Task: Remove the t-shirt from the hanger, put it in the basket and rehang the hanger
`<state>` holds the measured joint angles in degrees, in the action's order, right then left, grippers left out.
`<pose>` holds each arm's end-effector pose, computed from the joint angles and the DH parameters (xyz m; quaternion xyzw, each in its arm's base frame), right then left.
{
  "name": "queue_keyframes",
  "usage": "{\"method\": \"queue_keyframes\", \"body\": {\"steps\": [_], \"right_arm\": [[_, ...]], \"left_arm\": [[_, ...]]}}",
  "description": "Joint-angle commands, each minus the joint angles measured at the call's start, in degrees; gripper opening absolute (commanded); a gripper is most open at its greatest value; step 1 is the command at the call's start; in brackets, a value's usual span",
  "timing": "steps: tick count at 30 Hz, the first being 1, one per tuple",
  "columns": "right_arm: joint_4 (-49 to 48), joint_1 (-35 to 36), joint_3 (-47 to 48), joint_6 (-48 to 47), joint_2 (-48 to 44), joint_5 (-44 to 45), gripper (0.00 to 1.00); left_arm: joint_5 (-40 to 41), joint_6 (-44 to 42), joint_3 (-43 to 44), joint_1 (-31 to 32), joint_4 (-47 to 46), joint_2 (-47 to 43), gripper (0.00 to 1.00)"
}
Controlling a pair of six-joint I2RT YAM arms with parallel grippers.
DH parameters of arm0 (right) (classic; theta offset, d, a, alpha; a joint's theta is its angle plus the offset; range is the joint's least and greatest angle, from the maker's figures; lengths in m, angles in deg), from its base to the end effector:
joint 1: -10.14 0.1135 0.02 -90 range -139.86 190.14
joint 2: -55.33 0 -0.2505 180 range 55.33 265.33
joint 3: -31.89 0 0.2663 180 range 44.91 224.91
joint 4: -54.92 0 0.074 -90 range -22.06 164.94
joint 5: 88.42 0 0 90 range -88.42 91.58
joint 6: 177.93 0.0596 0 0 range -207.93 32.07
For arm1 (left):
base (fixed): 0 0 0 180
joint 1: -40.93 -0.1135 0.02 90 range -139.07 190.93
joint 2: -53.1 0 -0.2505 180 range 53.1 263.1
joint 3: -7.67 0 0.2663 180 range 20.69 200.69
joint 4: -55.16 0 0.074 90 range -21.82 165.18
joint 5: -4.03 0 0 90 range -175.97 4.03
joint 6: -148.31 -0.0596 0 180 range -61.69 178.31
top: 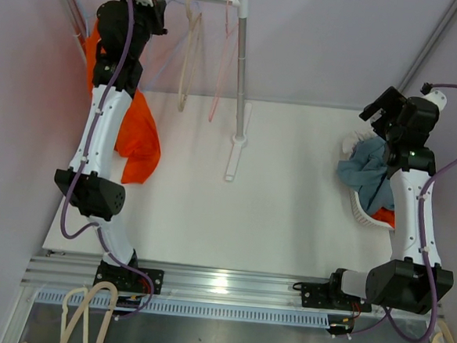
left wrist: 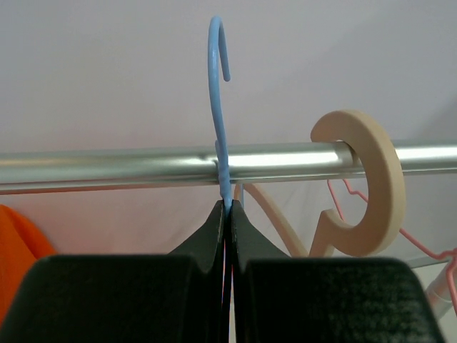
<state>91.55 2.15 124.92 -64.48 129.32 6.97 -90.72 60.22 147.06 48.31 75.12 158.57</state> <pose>0.3258 -0.0514 0.4009 0.2451 0.7683 0.0418 0.5898 0.4330 -0.0611 0.5357 0.0620 0.6131 -0.0892 0.7825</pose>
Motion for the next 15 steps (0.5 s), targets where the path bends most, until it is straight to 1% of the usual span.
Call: {"method": "queue_keyframes", "body": {"steps": [1,5,10,11,14,15], "right_arm": [[-1.9,0.8,0.3,-0.5,0.1,-0.8,0.99],[-2.1,1.5,0.6,-0.2,0.5,-0.6,1.0],[-2.0,1.8,0.4,0.1,0.9,-1.0,0.99],[-2.0,1.8,0.4,0.1,0.7,-1.3,0.99],[-1.6,1.9,0.2,-0.1,0.5,-1.4,1.0],[-1.6,1.9,0.1,-0.2,0.4,-1.4,1.0]], "left_arm": [[-2.9,2.2,-0.3,0.2,-1.7,-0.7,0.01],[-2.3,2.0,-5.6,1.2,-3.4,-3.0,0.01],[-0.4,1.0,-9.3,3.5,-4.5,-5.7,0.01],[0.1,0.8,-11.1,4.0,-5.4,-6.1,0.01],[1.1,-0.1,-11.1,5.1,-5.4,-6.4,0.01],[1.4,0.0,-10.9,5.3,-4.9,-6.2,0.02]]}}
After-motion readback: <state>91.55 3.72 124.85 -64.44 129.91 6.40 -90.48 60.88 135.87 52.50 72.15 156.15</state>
